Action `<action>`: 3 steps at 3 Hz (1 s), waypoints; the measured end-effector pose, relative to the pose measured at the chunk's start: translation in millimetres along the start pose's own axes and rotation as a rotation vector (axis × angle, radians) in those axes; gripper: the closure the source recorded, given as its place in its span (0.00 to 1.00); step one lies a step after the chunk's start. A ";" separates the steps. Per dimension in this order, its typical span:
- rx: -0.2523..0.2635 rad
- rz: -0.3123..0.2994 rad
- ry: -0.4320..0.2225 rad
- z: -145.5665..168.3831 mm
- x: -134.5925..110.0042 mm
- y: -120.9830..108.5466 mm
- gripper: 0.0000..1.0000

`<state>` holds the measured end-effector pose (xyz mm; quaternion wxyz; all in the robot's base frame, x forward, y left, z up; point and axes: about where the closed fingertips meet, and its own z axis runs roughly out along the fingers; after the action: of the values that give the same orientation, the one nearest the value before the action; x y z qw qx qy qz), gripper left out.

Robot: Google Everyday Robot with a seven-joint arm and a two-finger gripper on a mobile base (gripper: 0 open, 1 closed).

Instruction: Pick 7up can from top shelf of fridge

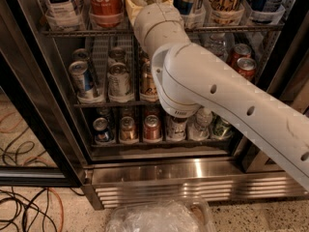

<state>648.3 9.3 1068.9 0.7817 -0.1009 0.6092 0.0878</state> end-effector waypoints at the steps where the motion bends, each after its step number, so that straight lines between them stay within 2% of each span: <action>1: 0.000 -0.004 -0.013 -0.5 -3.9 -0.2 1.00; 3: 0.017 -0.017 -0.095 -0.4 -23.0 -2.5 1.00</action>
Offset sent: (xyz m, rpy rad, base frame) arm -0.0055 -0.0036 0.0208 0.0143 -0.0972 -0.0167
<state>643.0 6.4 1091.2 0.8111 -0.0955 0.5714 0.0806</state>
